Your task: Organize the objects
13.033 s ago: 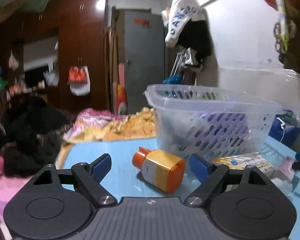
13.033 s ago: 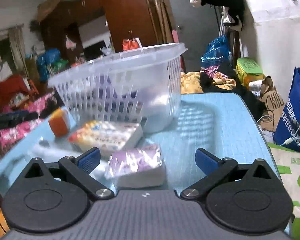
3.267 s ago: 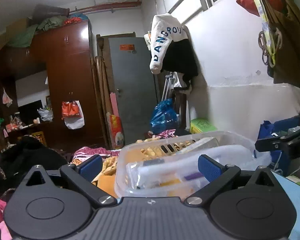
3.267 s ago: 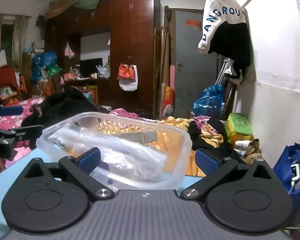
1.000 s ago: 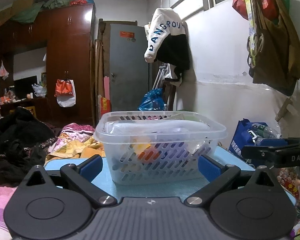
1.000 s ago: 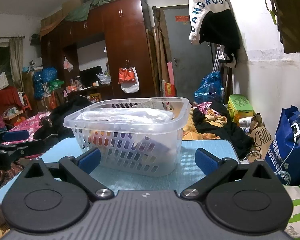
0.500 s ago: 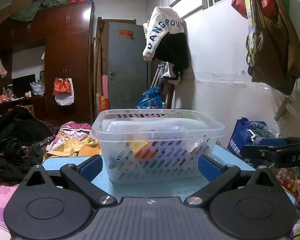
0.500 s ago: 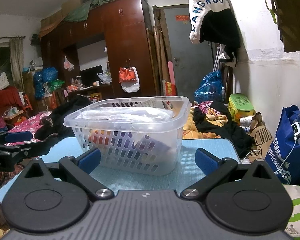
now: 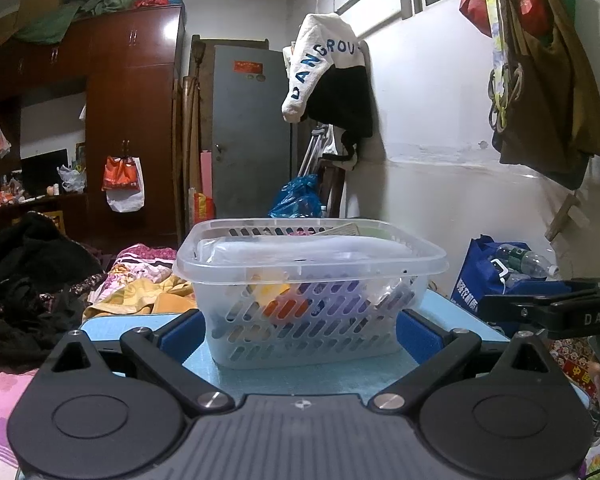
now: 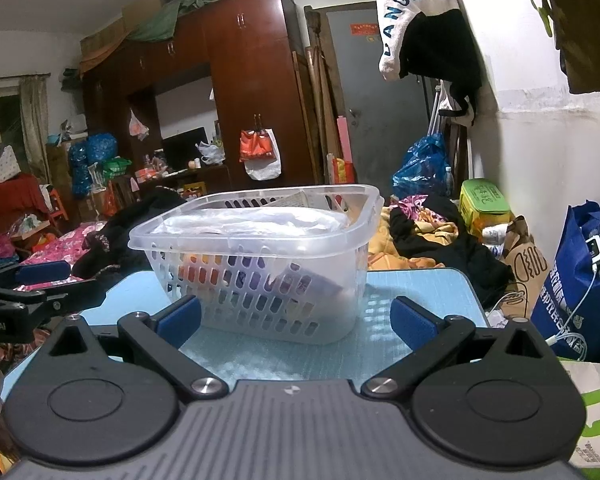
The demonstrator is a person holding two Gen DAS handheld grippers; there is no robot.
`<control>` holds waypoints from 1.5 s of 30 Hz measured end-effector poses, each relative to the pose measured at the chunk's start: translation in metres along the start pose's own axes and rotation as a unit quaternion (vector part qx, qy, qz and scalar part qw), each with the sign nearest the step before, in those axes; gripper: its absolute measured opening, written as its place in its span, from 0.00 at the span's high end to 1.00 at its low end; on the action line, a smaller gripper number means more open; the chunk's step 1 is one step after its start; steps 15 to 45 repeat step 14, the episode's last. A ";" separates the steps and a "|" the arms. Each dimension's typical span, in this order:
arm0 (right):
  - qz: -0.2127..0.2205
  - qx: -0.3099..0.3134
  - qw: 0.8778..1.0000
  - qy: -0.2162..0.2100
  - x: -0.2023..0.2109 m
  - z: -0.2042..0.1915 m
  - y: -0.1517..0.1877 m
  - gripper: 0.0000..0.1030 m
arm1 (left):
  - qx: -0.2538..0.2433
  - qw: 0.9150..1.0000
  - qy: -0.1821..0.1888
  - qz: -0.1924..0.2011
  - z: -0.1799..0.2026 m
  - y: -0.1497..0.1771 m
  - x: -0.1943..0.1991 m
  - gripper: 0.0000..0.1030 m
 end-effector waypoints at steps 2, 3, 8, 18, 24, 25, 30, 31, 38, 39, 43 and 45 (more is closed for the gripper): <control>0.000 0.000 1.000 0.000 0.000 0.000 0.000 0.00 | 0.000 1.000 -0.001 0.001 -0.001 0.000 0.000 0.01; 0.000 -0.001 1.000 0.000 0.000 0.000 0.000 0.00 | 0.000 1.000 -0.001 0.001 -0.001 0.000 0.000 0.01; 0.000 0.000 1.000 -0.001 0.000 0.000 0.000 0.00 | -0.002 1.000 -0.002 0.002 -0.001 0.000 0.000 0.01; -0.002 0.000 1.000 0.000 -0.001 0.001 0.003 0.00 | -0.001 1.000 -0.010 0.006 0.000 0.001 0.000 0.01; -0.002 0.000 1.000 0.000 -0.001 0.001 0.003 0.00 | -0.001 1.000 -0.010 0.006 0.000 0.001 0.000 0.01; -0.002 0.000 1.000 0.000 -0.001 0.001 0.003 0.00 | -0.001 1.000 -0.010 0.006 0.000 0.001 0.000 0.01; -0.002 0.000 1.000 0.000 -0.001 0.001 0.003 0.00 | -0.001 1.000 -0.010 0.006 0.000 0.001 0.000 0.01; -0.002 0.000 1.000 0.000 -0.001 0.001 0.003 0.00 | -0.001 1.000 -0.010 0.006 0.000 0.001 0.000 0.01; -0.002 0.000 1.000 0.000 -0.001 0.001 0.003 0.00 | -0.001 1.000 -0.010 0.006 0.000 0.001 0.000 0.01; -0.002 0.000 1.000 0.000 -0.001 0.001 0.003 0.00 | -0.001 1.000 -0.010 0.006 0.000 0.001 0.000 0.01; -0.002 0.000 1.000 0.000 -0.001 0.001 0.003 0.00 | -0.001 1.000 -0.010 0.006 0.000 0.001 0.000 0.01; -0.002 0.000 1.000 0.000 -0.001 0.001 0.003 0.00 | -0.001 1.000 -0.010 0.006 0.000 0.001 0.000 0.01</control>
Point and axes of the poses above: each gripper's, at about its wrist camera, not at the fingertips, and x roughly against the way its jaws point, z to its right, y to its underside, the point moved 5 cm from there along -x, roughly the way its jaws point, and after that the axes turned 3 degrees about z, right-handed, at the moved point
